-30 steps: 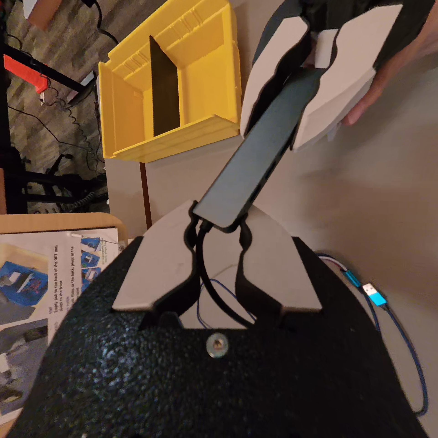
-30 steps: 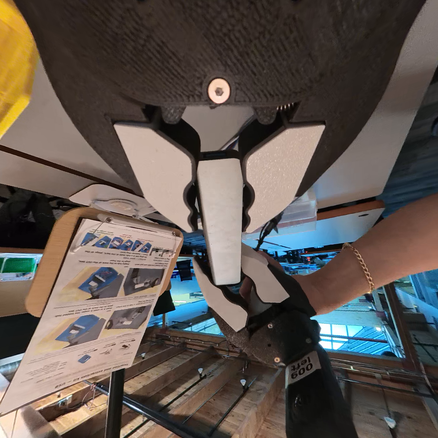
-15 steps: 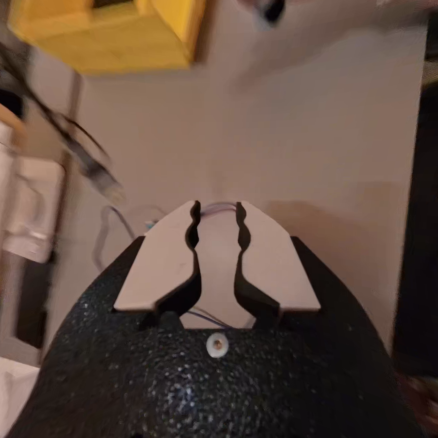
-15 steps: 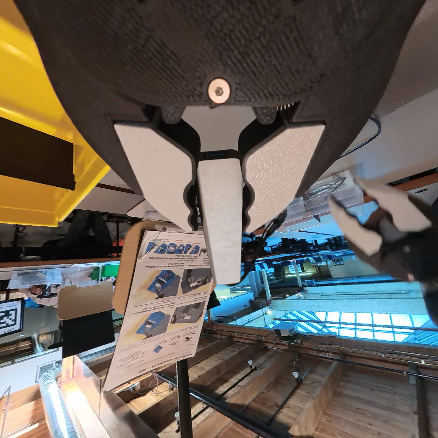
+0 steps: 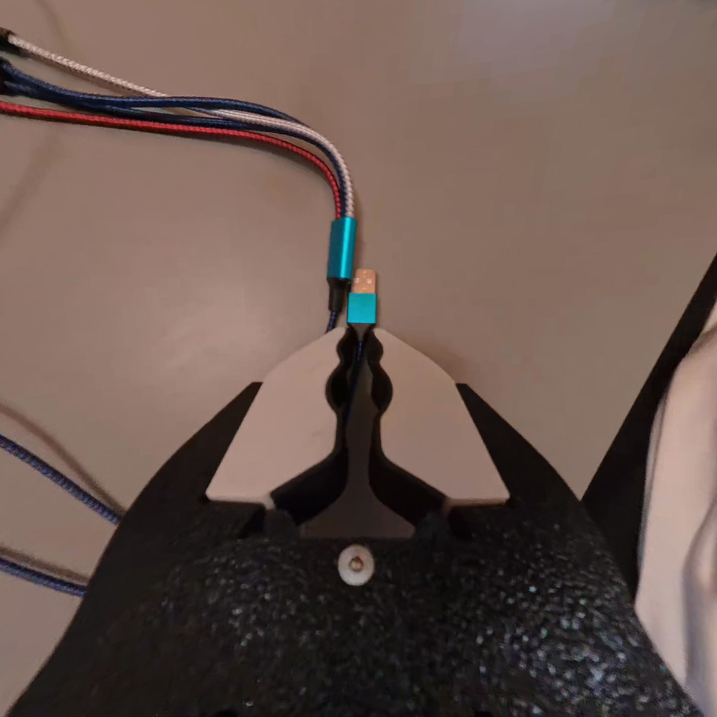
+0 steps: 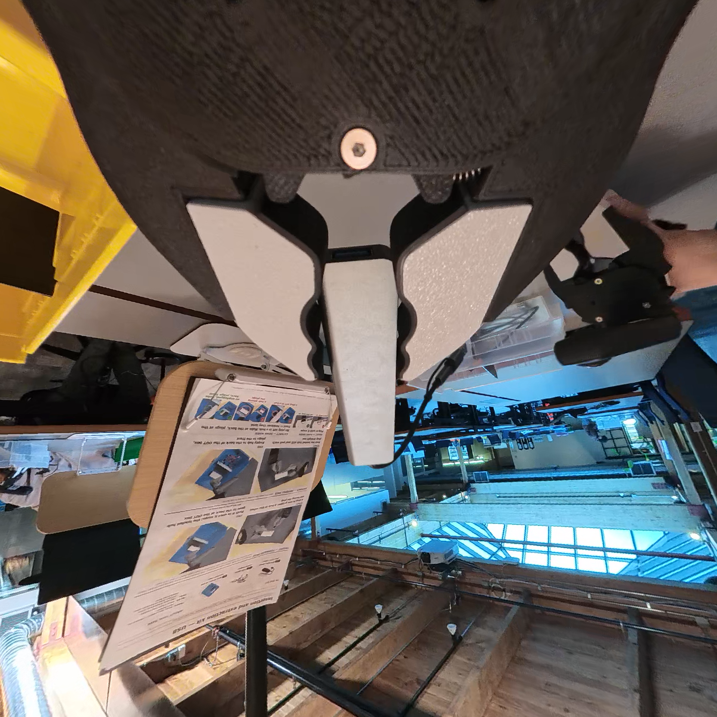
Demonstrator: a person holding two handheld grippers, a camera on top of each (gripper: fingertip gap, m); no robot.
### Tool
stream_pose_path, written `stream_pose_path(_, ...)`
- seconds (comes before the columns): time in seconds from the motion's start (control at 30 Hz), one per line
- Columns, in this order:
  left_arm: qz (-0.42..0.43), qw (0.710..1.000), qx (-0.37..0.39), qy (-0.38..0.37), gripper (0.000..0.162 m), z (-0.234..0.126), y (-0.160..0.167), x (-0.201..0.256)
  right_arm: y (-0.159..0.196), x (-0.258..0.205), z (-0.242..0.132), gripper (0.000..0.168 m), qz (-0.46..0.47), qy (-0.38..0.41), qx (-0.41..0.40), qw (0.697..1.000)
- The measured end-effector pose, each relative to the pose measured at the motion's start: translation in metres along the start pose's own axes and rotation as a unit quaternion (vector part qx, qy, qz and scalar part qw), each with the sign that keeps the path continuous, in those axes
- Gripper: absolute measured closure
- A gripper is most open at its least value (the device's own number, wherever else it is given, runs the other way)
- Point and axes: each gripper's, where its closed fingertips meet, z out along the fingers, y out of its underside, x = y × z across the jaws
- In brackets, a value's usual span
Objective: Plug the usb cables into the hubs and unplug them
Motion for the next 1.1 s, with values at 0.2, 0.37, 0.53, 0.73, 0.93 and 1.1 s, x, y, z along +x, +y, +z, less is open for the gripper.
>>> stream_pose_path(0.2,-0.004,0.955,0.260,0.146,0.156,-0.044,-0.064,0.033,-0.004,-0.005,0.000,0.132,-0.022,0.000,-0.004,1.000)
stream_pose_path(0.37,0.045,0.879,0.415,0.229,0.156,-0.096,-0.100,0.059,-0.003,-0.008,0.002,0.132,-0.023,-0.005,-0.005,1.000)
stream_pose_path(0.53,0.071,0.857,0.451,0.239,0.156,-0.109,-0.118,0.071,0.000,-0.011,0.004,0.132,-0.024,-0.010,-0.010,1.000)
stream_pose_path(0.73,0.069,0.914,0.390,0.089,0.156,-0.096,-0.148,0.057,0.009,-0.009,0.006,0.132,0.015,-0.018,-0.021,1.000)
stream_pose_path(0.93,0.058,0.953,0.271,-0.123,0.156,-0.094,-0.179,0.025,0.022,-0.008,0.010,0.132,0.048,-0.020,-0.029,0.998)
stream_pose_path(1.1,0.061,0.964,0.214,-0.147,0.156,-0.079,-0.200,0.017,0.031,-0.010,0.013,0.132,0.001,-0.005,-0.050,0.999)
